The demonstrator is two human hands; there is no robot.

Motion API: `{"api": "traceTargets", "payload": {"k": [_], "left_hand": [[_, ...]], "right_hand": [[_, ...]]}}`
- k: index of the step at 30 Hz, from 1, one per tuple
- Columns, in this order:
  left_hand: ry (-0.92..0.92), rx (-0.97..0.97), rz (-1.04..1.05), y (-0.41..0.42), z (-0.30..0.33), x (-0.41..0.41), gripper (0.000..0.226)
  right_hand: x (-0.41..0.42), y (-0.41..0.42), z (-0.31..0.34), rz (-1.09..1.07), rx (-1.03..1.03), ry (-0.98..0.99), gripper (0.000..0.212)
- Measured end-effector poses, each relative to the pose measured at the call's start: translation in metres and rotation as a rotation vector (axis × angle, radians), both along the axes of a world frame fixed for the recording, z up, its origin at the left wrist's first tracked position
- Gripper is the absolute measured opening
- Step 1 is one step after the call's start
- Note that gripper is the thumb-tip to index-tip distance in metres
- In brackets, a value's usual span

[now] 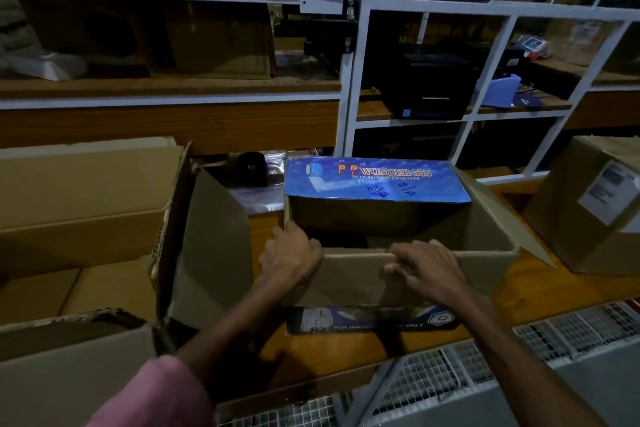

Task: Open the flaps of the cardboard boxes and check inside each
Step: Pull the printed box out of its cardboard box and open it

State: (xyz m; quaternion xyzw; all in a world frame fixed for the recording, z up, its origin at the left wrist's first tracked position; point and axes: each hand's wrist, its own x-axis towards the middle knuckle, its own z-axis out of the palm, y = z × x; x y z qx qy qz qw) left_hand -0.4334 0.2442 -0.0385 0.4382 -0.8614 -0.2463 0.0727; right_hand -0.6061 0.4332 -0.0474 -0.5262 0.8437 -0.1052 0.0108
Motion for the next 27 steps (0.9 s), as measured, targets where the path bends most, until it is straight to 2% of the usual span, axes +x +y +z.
{"api": "traceTargets", "payload": {"k": [4,7,11,13,14,16,18,19,21,23,27], "left_hand": [[0.02,0.006,-0.016,0.014,0.002,0.017,0.043],[-0.069,-0.008,-0.065,0.009,0.004,0.024,0.041],[-0.184,-0.067,-0.067,0.01,0.008,0.027,0.042],[-0.148,-0.168,-0.056,0.01,0.007,0.024,0.043],[-0.107,-0.226,-0.058,0.011,0.006,0.022,0.04],[-0.044,-0.329,-0.108,0.011,0.004,0.015,0.034],[-0.04,-0.39,-0.17,0.01,0.001,0.008,0.033],[-0.045,-0.394,-0.195,0.008,-0.001,0.005,0.033],[-0.066,-0.357,-0.247,-0.006,-0.001,-0.005,0.034],[-0.105,-0.328,-0.305,-0.03,0.0,-0.02,0.043],[-0.201,-0.283,-0.3,-0.082,0.003,-0.058,0.075]], "right_hand": [[0.004,0.012,-0.002,0.006,0.055,-0.024,0.005],[0.005,0.017,0.007,0.039,0.104,-0.127,0.01],[0.001,0.002,0.025,-0.06,0.009,-0.48,0.048],[-0.008,-0.02,0.032,-0.109,-0.013,-0.654,0.048],[-0.014,-0.034,0.032,-0.112,0.036,-0.666,0.045],[-0.024,-0.061,0.024,-0.081,0.211,-0.534,0.037],[-0.031,-0.084,0.01,-0.048,0.296,-0.401,0.046],[-0.034,-0.094,0.003,-0.024,0.238,-0.374,0.059],[-0.036,-0.11,0.004,-0.009,-0.019,-0.371,0.079],[-0.04,-0.127,0.012,-0.008,-0.228,-0.29,0.085],[-0.059,-0.161,0.028,-0.031,-0.228,-0.216,0.087]]}}
